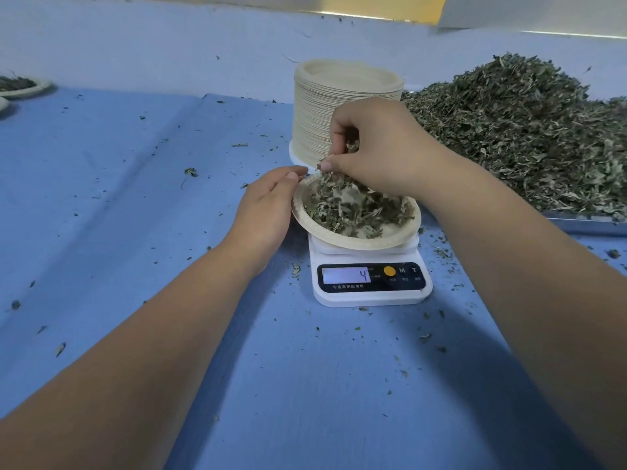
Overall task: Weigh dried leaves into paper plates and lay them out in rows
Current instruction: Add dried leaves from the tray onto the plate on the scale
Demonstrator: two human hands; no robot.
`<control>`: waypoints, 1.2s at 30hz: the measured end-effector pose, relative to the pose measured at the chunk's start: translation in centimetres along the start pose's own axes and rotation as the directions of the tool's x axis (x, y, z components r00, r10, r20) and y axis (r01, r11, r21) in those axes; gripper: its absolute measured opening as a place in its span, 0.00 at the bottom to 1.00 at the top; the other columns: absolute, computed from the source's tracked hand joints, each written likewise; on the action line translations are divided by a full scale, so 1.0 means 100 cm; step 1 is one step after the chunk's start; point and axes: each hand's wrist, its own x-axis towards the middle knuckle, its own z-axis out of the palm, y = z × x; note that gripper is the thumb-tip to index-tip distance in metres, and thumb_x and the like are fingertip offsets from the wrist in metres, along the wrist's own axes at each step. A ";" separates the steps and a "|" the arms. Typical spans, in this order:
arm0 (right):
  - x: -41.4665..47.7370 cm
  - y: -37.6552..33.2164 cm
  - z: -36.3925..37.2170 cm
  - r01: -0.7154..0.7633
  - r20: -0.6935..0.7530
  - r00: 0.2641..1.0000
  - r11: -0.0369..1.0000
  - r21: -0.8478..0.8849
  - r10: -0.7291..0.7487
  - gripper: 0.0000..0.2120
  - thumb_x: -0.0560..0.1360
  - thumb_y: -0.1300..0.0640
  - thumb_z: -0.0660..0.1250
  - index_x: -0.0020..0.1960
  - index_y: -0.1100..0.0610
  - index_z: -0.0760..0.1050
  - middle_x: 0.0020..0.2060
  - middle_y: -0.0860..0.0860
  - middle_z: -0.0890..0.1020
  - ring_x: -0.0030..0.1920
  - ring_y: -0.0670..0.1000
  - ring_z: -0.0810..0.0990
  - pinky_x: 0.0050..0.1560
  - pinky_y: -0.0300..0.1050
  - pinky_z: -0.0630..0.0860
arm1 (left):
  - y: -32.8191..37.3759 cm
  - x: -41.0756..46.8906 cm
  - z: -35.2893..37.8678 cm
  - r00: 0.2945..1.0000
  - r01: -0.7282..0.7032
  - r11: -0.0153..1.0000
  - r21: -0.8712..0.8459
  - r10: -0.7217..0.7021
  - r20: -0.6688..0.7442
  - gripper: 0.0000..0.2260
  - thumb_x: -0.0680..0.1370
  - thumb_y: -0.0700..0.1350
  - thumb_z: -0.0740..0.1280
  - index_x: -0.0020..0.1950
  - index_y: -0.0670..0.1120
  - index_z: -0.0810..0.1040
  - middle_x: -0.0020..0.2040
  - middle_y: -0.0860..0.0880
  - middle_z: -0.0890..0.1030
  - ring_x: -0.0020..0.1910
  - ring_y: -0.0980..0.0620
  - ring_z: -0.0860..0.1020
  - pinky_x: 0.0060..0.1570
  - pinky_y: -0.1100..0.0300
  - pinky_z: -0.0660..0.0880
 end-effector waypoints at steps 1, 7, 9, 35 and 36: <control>0.000 -0.001 -0.001 -0.007 -0.005 1.000 1.000 0.009 0.007 0.10 0.71 0.53 0.78 0.43 0.57 0.79 0.41 0.47 0.81 0.45 0.47 0.76 0.42 0.41 0.68 | 0.001 -0.001 0.001 1.000 -0.008 1.000 -0.007 0.008 0.002 0.18 0.77 0.54 0.61 0.60 0.52 0.84 0.59 0.51 0.85 0.62 0.49 0.81 0.69 0.42 0.73; 0.001 0.000 -0.005 -0.105 -0.078 0.990 0.979 0.177 0.120 0.08 0.70 0.52 0.79 0.41 0.51 0.80 0.39 0.41 0.81 0.44 0.41 0.78 0.43 0.35 0.73 | 0.007 -0.008 0.004 0.998 -0.064 0.998 -0.005 0.064 0.022 0.14 0.77 0.53 0.64 0.60 0.57 0.84 0.60 0.54 0.85 0.63 0.54 0.80 0.70 0.46 0.73; 0.000 0.000 -0.006 -0.118 -0.113 0.982 0.962 0.245 0.150 0.09 0.70 0.52 0.79 0.40 0.51 0.80 0.38 0.42 0.81 0.41 0.41 0.78 0.43 0.36 0.73 | 0.007 -0.009 0.004 0.997 -0.075 0.997 0.000 0.075 0.029 0.11 0.79 0.52 0.64 0.58 0.60 0.82 0.60 0.58 0.84 0.62 0.60 0.79 0.71 0.49 0.72; -0.017 0.002 0.006 -0.156 -0.200 0.919 0.777 0.610 0.341 0.11 0.68 0.60 0.80 0.44 0.55 0.79 0.39 0.51 0.80 0.39 0.44 0.74 0.44 0.42 0.74 | 0.005 -0.012 0.005 0.977 -0.196 0.980 0.027 0.192 0.094 0.21 0.73 0.53 0.78 0.65 0.55 0.81 0.62 0.62 0.82 0.64 0.68 0.76 0.64 0.68 0.72; -0.019 0.002 0.008 -0.171 -0.166 0.922 0.752 0.637 0.351 0.11 0.68 0.61 0.80 0.45 0.56 0.79 0.40 0.52 0.80 0.39 0.45 0.74 0.45 0.44 0.76 | 0.006 -0.013 0.005 0.979 -0.187 0.982 0.023 0.184 0.092 0.23 0.73 0.52 0.78 0.67 0.52 0.81 0.64 0.59 0.82 0.65 0.65 0.77 0.67 0.62 0.73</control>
